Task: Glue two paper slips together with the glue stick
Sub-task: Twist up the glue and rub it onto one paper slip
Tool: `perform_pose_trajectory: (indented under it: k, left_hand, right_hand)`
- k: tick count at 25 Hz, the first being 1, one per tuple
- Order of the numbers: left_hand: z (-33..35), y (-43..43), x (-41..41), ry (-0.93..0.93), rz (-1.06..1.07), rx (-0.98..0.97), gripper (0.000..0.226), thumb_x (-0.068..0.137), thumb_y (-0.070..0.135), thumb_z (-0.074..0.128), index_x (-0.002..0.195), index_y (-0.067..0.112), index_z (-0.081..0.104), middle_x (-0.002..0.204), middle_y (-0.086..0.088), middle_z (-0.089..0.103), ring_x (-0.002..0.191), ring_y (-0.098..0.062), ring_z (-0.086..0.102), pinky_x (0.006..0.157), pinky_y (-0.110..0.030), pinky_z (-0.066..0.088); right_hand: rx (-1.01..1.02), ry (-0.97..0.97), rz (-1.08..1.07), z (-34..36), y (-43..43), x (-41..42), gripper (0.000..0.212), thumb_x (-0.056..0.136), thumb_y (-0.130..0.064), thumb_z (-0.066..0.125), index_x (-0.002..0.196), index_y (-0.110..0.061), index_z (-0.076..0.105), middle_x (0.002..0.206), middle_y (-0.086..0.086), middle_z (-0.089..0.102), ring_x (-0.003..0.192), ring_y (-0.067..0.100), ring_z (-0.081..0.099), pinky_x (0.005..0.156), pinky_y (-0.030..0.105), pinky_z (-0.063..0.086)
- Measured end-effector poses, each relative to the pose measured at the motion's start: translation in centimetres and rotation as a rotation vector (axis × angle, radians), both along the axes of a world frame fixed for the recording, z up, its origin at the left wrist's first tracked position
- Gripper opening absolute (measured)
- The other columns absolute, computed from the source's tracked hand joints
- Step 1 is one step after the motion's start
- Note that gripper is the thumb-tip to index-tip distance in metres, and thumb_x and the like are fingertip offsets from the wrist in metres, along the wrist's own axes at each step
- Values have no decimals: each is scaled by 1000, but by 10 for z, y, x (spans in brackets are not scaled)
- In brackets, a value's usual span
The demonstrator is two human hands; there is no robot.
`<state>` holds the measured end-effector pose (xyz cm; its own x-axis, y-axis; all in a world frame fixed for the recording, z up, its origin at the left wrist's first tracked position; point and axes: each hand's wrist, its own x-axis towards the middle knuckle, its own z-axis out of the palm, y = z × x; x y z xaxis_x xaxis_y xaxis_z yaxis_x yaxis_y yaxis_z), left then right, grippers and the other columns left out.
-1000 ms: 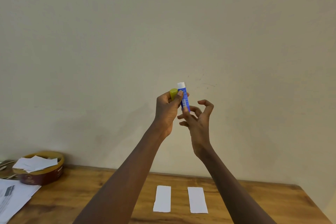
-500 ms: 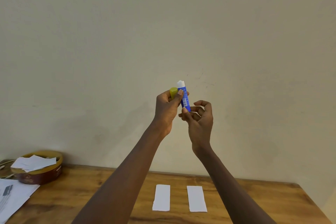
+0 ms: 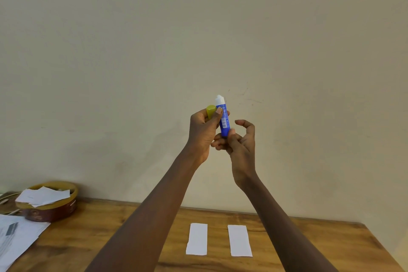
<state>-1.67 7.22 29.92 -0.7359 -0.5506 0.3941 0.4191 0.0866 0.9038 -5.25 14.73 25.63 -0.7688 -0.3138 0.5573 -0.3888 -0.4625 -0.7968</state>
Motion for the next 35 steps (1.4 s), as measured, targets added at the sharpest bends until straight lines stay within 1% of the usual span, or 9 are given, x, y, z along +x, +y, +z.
perform_pose_trajectory:
  k: [4, 9, 13, 18, 22, 26, 29, 31, 35]
  left_hand:
    - [-1, 1, -2, 13, 6, 5, 25, 90, 21, 45, 105, 3, 55, 108, -13, 63, 95, -21, 59, 70, -15, 51]
    - [0, 0, -1, 15, -9, -1, 28, 90, 20, 45, 107, -1, 54, 104, -9, 62, 95, -22, 58, 63, -12, 52]
    - [-2, 1, -1, 6, 23, 13, 18, 90, 19, 46, 100, 6, 54, 111, -16, 63, 95, -22, 59, 80, -25, 51]
    - [-4, -1, -1, 3, 31, -7, 27, 90, 20, 45, 107, 1, 54, 105, -8, 61, 93, -23, 58, 62, -10, 51]
    - [-5, -1, -3, -17, 31, 8, 17, 90, 21, 46, 99, 9, 54, 111, -14, 64, 94, -21, 60, 73, -20, 53]
    - [-5, -3, -1, -17, 22, 9, 25, 90, 21, 45, 104, 3, 56, 105, -10, 62, 94, -24, 59, 60, -13, 53]
    - [-6, -1, -1, -32, 49, -13, 28, 89, 20, 46, 107, -1, 54, 112, -17, 63, 94, -23, 59, 79, -27, 52]
    - [-7, 1, -1, -34, 55, -10, 28, 89, 19, 47, 107, -1, 54, 115, -19, 63, 95, -24, 59, 86, -32, 49]
    - [-7, 0, -2, -58, 100, -34, 30, 88, 21, 48, 108, -1, 54, 115, -20, 62, 98, -30, 60, 86, -30, 47]
  right_hand:
    - [74, 77, -202, 0, -3, 1, 46, 80, -8, 62, 106, -23, 28, 80, 2, 60, 62, 12, 64, 64, 23, 53]
    - [18, 12, -11, -1, 0, 1, 22, 93, -9, 40, 109, -21, 29, 78, 5, 64, 56, 8, 64, 56, 15, 52]
    - [78, 90, -237, -1, -2, 1, 51, 77, -7, 65, 106, -24, 27, 81, -3, 58, 64, 12, 63, 62, 20, 52]
    - [48, -3, -37, 0, 1, -2, 20, 92, -9, 40, 103, -22, 31, 77, 2, 65, 58, 8, 65, 56, 13, 49]
    - [127, 88, -228, 0, -2, -1, 44, 80, -8, 62, 104, -22, 27, 82, 4, 60, 64, 13, 64, 62, 22, 53]
    - [90, 67, -29, -2, -2, -1, 20, 92, -8, 40, 105, -19, 29, 77, 8, 63, 52, 9, 64, 53, 16, 52]
    - [110, 79, -164, -3, -5, -1, 38, 87, -13, 53, 107, -23, 24, 89, 7, 59, 60, 13, 63, 56, 13, 51]
    - [125, 116, -294, -3, -5, -1, 46, 80, -6, 62, 103, -22, 25, 85, 11, 59, 58, 9, 63, 55, 8, 49]
    - [137, 108, -163, -2, -2, -6, 29, 90, -2, 44, 102, -19, 24, 83, 15, 63, 50, 8, 62, 53, 10, 48]
